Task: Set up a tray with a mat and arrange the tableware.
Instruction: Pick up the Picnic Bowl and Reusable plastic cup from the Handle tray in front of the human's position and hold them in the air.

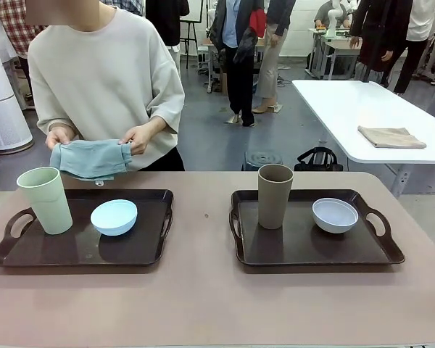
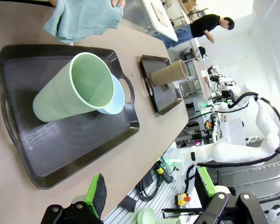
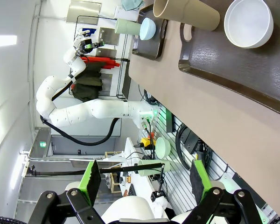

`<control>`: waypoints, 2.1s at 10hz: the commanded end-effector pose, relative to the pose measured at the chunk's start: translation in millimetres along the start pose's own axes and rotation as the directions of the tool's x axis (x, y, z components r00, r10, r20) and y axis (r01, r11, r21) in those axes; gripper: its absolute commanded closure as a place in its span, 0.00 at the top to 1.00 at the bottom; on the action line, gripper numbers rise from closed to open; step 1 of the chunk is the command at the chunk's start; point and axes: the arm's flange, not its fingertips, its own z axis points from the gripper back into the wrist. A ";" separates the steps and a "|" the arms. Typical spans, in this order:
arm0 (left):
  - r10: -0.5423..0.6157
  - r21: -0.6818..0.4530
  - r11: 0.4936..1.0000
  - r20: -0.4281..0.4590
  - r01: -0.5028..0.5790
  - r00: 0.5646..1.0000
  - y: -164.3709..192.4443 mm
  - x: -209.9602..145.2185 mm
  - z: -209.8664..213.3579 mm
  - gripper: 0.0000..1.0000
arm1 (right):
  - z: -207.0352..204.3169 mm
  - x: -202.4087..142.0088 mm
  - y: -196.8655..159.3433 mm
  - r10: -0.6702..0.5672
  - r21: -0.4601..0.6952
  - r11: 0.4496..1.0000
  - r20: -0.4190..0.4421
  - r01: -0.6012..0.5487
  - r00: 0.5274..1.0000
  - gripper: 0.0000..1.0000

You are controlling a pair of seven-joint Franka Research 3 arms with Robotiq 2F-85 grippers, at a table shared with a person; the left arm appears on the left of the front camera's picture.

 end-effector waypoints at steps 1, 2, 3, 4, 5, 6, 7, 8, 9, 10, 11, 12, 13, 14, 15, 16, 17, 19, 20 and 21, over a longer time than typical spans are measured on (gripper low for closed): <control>-0.002 -0.019 1.000 0.014 0.003 1.000 -1.2 1.6 0.8 1.00 | 0.1 0.1 -0.8 0.014 0.019 1.000 0.003 -0.014 1.000 1.00; -0.002 -0.019 1.000 0.014 0.003 1.000 -1.2 1.6 0.8 1.00 | 0.1 0.1 -0.8 0.014 0.019 1.000 0.003 -0.014 1.000 1.00; -0.002 -0.019 1.000 0.014 0.003 1.000 -1.2 1.6 0.8 1.00 | 0.1 0.1 -0.8 0.014 0.019 1.000 0.003 -0.014 1.000 1.00; -0.002 -0.019 1.000 0.014 0.003 1.000 -1.2 1.6 0.8 1.00 | 0.1 0.1 -0.8 0.014 0.019 1.000 0.003 -0.014 1.000 1.00; -0.002 -0.019 1.000 0.014 0.003 1.000 -1.2 1.6 0.8 1.00 | 0.1 0.1 -0.8 0.014 0.019 1.000 0.003 -0.014 1.000 1.00; -0.002 -0.019 1.000 0.014 0.003 1.000 -1.2 1.6 0.8 1.00 | 0.1 0.1 -0.8 0.014 0.019 1.000 0.003 -0.014 1.000 1.00; -0.002 -0.019 1.000 0.014 0.003 1.000 -1.2 1.6 0.8 1.00 | 0.1 0.1 -0.8 0.014 0.019 1.000 0.003 -0.014 1.000 1.00; -0.002 -0.019 1.000 0.014 0.003 1.000 -1.2 1.6 0.8 1.00 | 0.1 0.1 -0.8 0.014 0.019 1.000 0.003 -0.014 1.000 1.00; -0.002 -0.019 1.000 0.014 0.003 1.000 -1.2 1.6 0.8 1.00 | 0.0 0.0 0.0 0.000 0.000 1.000 0.000 0.000 1.000 1.00; 0.000 0.000 1.000 0.000 0.000 1.000 0.0 0.0 -0.1 1.00 | -8.4 1.5 5.8 0.069 -0.022 0.997 -0.050 -0.070 0.996 1.00; -0.120 0.090 0.989 -0.003 0.120 0.993 -4.3 9.2 -3.2 1.00 | -28.0 15.1 21.3 0.025 -0.097 0.995 -0.067 -0.032 0.997 1.00; -0.211 0.100 0.972 -0.022 0.212 0.977 -11.4 16.9 -7.0 1.00 | -53.6 29.1 48.4 0.009 -0.172 0.985 -0.096 -0.025 0.995 1.00; -0.288 0.129 0.948 -0.046 0.291 0.957 -16.3 24.8 -4.9 1.00 | -81.0 40.0 79.9 -0.009 -0.231 0.973 -0.114 -0.018 0.993 1.00; -0.386 0.161 0.903 -0.096 0.397 0.917 -23.3 30.8 -2.1 1.00 | -112.8 44.8 110.7 -0.047 -0.330 0.944 -0.122 0.004 0.991 1.00; -0.449 0.172 0.868 -0.130 0.466 0.884 -27.9 36.2 -1.3 1.00 | -137.9 47.2 134.3 -0.068 -0.416 0.909 -0.123 0.011 0.990 1.00; -0.505 0.165 0.833 -0.165 0.528 0.847 -34.7 35.9 -2.8 1.00 | -161.5 49.2 159.4 -0.069 -0.483 0.876 -0.120 0.003 0.990 1.00; -0.569 0.184 0.779 -0.194 0.599 0.799 -41.4 38.6 -6.4 1.00 | -185.6 56.0 186.8 -0.061 -0.536 0.844 -0.105 -0.005 0.993 1.00; -0.654 0.265 0.652 -0.276 0.710 0.704 -58.2 41.6 -29.2 1.00 | -239.2 81.7 239.6 -0.078 -0.592 0.806 -0.124 -0.010 0.989 1.00; -0.668 0.308 0.602 -0.311 0.737 0.676 -61.5 36.3 -44.0 1.00 | -264.0 95.4 252.4 -0.119 -0.612 0.791 -0.136 0.012 0.984 1.00; -0.677 0.342 0.556 -0.342 0.758 0.651 -59.0 37.3 -57.4 1.00 | -287.9 116.8 260.4 -0.121 -0.648 0.761 -0.105 0.024 0.987 1.00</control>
